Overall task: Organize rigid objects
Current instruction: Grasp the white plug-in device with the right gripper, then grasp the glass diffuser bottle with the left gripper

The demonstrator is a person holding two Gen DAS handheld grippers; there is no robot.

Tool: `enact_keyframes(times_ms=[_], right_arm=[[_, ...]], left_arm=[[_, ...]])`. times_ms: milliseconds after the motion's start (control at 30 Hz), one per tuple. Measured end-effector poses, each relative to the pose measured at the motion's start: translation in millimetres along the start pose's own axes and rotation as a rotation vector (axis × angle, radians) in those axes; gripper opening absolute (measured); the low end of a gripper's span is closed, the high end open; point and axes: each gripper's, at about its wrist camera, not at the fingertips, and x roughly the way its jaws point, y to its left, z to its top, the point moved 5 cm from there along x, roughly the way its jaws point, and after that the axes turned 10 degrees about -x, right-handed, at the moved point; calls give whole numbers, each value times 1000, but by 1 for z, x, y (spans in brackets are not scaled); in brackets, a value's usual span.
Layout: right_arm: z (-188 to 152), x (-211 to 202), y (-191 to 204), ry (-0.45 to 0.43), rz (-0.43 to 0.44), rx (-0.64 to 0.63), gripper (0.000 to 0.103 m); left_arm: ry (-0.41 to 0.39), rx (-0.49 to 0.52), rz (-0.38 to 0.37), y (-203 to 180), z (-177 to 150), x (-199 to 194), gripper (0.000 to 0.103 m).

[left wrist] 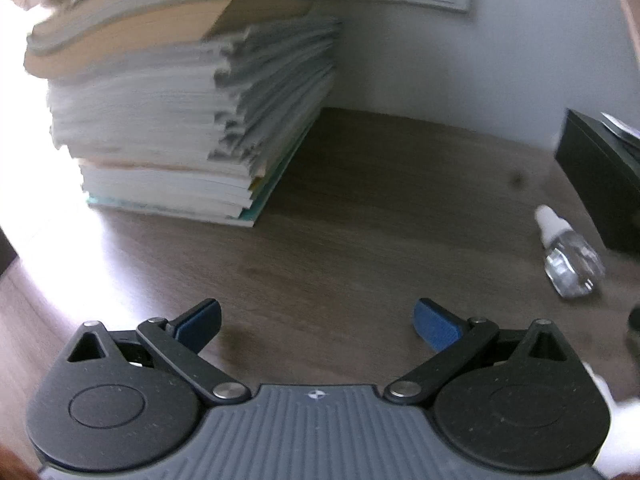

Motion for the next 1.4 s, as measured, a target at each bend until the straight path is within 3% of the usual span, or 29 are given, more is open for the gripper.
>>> enact_keyframes(times_ms=[100, 233, 367, 467, 600, 700, 867, 1100, 1233, 1400], right_arm=[[-3, -37, 9, -7, 169, -16, 102], [-15, -73, 42, -9, 231, -146, 102], [-22, -87, 78, -13, 346, -197, 102], [-27, -72, 101, 20, 310, -284, 102], [-33, -49, 113, 64, 326, -267, 101], [-34, -40, 113, 83, 340, -244, 78], [-30, -44, 96, 79, 340, -173, 78], [-10, -84, 41, -35, 203, -113, 78], [-4, -102, 2, -70, 136, -59, 78], [-4, -123, -32, -106, 81, -18, 78]], left_arm=[[-15, 24, -20, 6, 0, -26, 103], [37, -2, -24, 21, -1, -48, 103], [33, -6, -12, 37, 4, -58, 103], [30, -21, -17, 49, 10, -55, 103], [30, -13, -28, 51, 11, -55, 103], [41, 3, -46, 48, 11, -53, 103], [44, 31, -109, 29, 17, -47, 103], [60, 70, -229, -32, 25, -30, 103], [66, 113, -250, -82, 22, -14, 103], [60, 131, -216, -130, 17, 9, 103]])
